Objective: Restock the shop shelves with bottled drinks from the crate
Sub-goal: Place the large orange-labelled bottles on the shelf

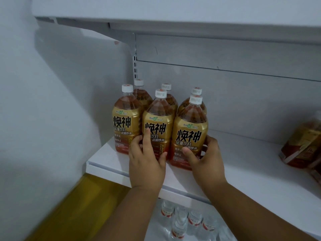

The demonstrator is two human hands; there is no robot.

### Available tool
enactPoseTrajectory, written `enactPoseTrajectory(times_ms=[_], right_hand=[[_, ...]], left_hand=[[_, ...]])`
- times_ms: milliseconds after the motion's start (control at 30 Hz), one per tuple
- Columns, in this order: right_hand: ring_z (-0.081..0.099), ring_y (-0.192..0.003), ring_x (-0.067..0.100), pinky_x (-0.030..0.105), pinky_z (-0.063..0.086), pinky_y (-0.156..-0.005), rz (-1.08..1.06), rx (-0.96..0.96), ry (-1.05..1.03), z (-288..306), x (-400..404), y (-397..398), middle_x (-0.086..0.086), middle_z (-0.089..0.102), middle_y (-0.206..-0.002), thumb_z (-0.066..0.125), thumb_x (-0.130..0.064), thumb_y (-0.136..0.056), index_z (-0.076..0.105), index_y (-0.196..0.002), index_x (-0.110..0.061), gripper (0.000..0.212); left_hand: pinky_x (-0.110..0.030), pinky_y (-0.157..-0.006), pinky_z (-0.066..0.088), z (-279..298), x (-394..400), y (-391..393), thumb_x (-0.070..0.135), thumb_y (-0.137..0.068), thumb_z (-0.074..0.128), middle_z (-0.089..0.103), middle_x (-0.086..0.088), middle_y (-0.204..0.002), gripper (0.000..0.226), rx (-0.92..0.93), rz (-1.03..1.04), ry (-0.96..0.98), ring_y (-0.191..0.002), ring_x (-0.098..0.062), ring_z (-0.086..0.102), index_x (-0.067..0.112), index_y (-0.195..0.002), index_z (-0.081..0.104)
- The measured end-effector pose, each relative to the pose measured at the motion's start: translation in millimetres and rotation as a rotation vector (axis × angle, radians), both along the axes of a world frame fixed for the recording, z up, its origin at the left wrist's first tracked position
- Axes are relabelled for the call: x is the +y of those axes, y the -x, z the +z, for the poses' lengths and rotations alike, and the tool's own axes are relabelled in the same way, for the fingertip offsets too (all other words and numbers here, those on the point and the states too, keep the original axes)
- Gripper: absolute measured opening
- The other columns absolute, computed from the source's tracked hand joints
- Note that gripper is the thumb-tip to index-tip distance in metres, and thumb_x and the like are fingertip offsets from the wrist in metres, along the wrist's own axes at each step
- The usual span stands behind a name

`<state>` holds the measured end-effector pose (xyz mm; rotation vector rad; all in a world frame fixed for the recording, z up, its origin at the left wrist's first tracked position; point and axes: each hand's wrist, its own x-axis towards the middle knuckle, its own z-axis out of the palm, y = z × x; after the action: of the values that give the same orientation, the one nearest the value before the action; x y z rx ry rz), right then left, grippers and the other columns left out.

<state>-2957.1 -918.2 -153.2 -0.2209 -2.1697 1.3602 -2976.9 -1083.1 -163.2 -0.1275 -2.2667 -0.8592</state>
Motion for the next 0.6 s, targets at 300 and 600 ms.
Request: enactPoseTrajectory(times_ms=[300, 600], right_hand=[[0.061, -0.109, 0.008, 0.036, 0.06, -0.087, -0.031, 0.003, -0.017, -4.0, -4.3, 1.7, -0.006, 0.053, -0.13, 0.071, -0.06, -0.076, 0.04, -0.135, -0.037, 0.07], [0.06, -0.114, 0.014, 0.046, 0.058, -0.092, -0.047, 0.001, -0.019, -0.8, -11.0, -3.0, -0.005, 0.051, -0.132, 0.068, -0.064, -0.076, 0.04, -0.138, -0.033, 0.075]], left_hand=[[-0.049, -0.09, 0.054, -2.3, 1.6, 1.7, 0.032, -0.077, 0.083, 0.048, -0.018, -0.135, 0.093, 0.009, 0.011, 0.012, -0.12, -0.037, 0.052, 0.02, -0.151, 0.027], [-0.047, -0.088, 0.055, -2.2, -1.3, 0.5, 0.034, -0.079, 0.082, 0.047, -0.018, -0.137, 0.094, -0.014, 0.004, 0.034, -0.121, -0.038, 0.052, 0.022, -0.152, 0.024]])
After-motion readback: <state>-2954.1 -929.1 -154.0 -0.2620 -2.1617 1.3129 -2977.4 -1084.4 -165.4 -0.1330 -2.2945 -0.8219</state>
